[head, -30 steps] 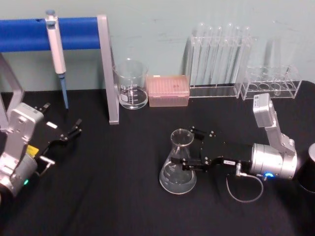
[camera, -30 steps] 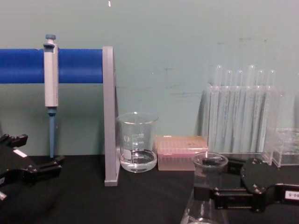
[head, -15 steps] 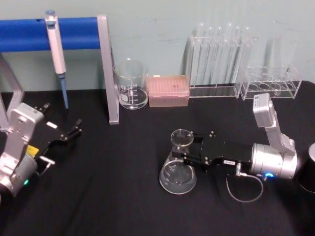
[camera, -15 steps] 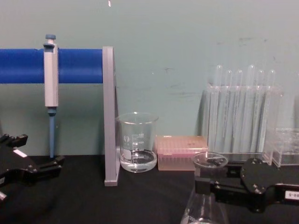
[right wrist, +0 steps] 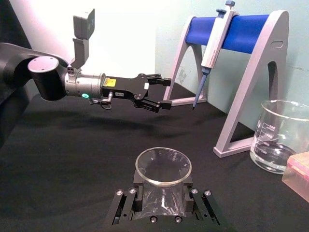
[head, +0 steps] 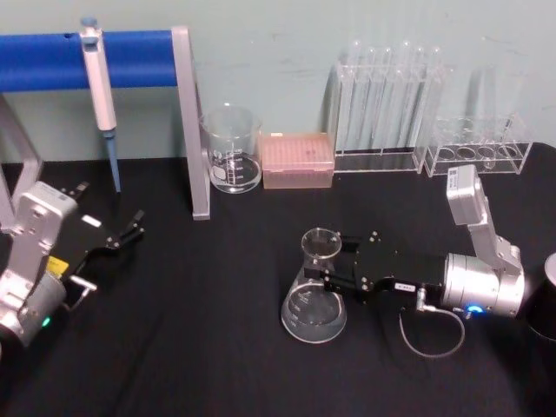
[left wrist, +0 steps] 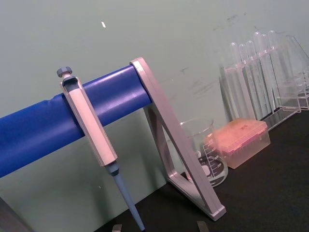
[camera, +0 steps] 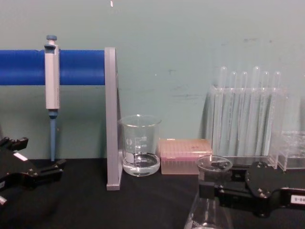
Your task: Grasp the erlenmeyer flask with one hand, shake it three times, then place it back.
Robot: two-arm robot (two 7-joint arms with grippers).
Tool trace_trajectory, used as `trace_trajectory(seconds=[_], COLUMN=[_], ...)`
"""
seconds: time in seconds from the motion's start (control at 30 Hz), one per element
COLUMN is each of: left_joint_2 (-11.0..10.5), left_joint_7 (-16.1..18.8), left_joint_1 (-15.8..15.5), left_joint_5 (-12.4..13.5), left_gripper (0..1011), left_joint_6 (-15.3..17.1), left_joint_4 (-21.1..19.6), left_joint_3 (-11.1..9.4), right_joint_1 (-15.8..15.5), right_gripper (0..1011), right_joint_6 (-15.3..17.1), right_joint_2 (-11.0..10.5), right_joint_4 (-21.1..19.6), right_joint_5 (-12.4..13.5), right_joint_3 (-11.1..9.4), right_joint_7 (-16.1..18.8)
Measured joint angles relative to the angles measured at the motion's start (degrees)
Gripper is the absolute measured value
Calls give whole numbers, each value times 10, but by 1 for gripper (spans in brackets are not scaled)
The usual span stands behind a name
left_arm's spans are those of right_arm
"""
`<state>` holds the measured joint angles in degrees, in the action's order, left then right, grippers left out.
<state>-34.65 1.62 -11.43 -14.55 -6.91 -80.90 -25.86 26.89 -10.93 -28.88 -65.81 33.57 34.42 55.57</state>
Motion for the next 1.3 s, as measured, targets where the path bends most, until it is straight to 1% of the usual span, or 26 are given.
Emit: trace_trajectory(seconds=[0.27,0.43,0.5,0.57,0.6,0.63,0.67,0.73,0.83,0.93,0.97,1.0,1.03,1.13,1.17,1.3], left_joint_2=[0,0,0,0,0,0,0,0,0,0,0,0,0,0,0,0], left_joint_7=[0,0,0,0,0,0,0,0,0,0,0,0,0,0,0,0], left_joint_1=[0,0,0,0,0,0,0,0,0,0,0,0,0,0,0,0], left_joint_5=[0,0,0,0,0,0,0,0,0,0,0,0,0,0,0,0], left_gripper=[1001,1001,1001,1001,1001,1001,1001,1001,1001,1001,1001,1001,1001,1001,1001,1001], left_joint_6=[0,0,0,0,0,0,0,0,0,0,0,0,0,0,0,0], left_joint_4=[0,0,0,0,0,0,0,0,0,0,0,0,0,0,0,0], left_joint_3=[0,0,0,0,0,0,0,0,0,0,0,0,0,0,0,0], right_joint_1=[-2,-12,-22,-26,-33,-33,-39,-45,-61,-70,-76,-78,-84,-93,-99,-114], right_gripper=[449,449,449,449,449,449,449,449,449,449,449,449,449,449,449,449], right_joint_6=[1,3,6,8,12,12,16,21,35,42,46,47,49,52,52,52], right_joint_2=[-3,-9,-16,-20,-25,-25,-30,-34,-44,-50,-54,-55,-57,-59,-59,-58], right_joint_4=[-5,-29,-55,-69,-86,-86,-104,-119,-161,-184,-198,-204,-216,-232,-242,-260], right_joint_5=[1,14,23,26,29,29,30,31,33,34,35,35,34,31,27,13], right_joint_3=[-1,-11,-21,-26,-31,-31,-36,-41,-58,-67,-75,-78,-84,-94,-100,-111], right_joint_7=[-1,-9,-21,-28,-40,-40,-54,-66,-105,-126,-140,-145,-159,-179,-193,-224])
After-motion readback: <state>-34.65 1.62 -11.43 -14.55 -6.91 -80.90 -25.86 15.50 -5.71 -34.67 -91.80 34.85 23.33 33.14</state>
